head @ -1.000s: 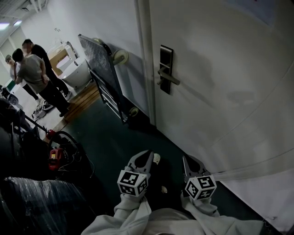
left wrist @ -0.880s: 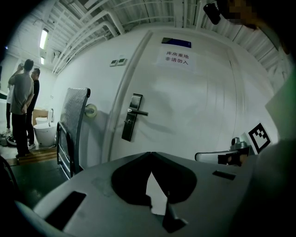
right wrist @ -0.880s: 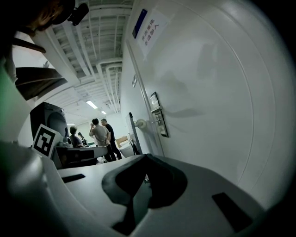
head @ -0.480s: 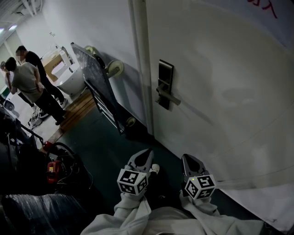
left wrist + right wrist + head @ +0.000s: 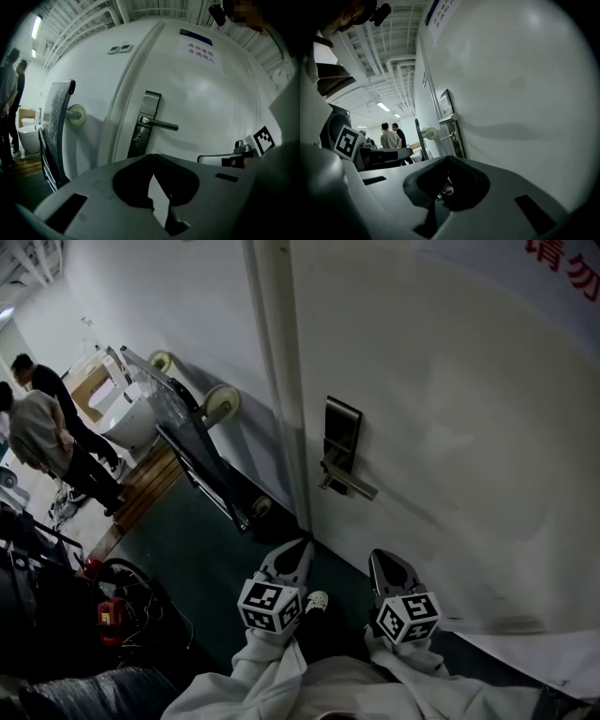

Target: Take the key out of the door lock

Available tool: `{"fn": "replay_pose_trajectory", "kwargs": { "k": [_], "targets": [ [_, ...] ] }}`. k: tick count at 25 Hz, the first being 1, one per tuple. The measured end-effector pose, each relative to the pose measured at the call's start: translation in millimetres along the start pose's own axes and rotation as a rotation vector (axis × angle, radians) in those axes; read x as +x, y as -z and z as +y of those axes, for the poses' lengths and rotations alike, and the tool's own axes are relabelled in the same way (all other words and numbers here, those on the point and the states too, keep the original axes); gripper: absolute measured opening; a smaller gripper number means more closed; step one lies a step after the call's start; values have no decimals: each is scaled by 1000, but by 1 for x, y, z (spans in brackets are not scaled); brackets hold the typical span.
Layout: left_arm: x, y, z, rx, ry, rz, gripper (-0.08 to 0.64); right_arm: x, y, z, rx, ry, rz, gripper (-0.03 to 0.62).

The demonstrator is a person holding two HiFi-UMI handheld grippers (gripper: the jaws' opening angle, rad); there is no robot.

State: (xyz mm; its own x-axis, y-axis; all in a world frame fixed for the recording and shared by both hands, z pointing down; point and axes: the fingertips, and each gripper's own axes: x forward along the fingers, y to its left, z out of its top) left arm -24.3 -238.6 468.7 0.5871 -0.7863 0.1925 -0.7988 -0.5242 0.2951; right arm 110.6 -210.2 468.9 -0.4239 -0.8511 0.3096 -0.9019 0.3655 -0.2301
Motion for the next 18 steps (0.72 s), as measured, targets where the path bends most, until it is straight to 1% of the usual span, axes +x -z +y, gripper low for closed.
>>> {"fn": "replay_pose_trajectory", "kwargs": {
  "k": [8, 18],
  "targets": [
    [42, -15, 33, -5, 59, 11, 14, 42, -14, -13, 8, 59, -12, 52],
    [77, -14, 52, -46, 146, 43, 14, 62, -15, -29, 31, 164, -19, 52]
  ]
}}
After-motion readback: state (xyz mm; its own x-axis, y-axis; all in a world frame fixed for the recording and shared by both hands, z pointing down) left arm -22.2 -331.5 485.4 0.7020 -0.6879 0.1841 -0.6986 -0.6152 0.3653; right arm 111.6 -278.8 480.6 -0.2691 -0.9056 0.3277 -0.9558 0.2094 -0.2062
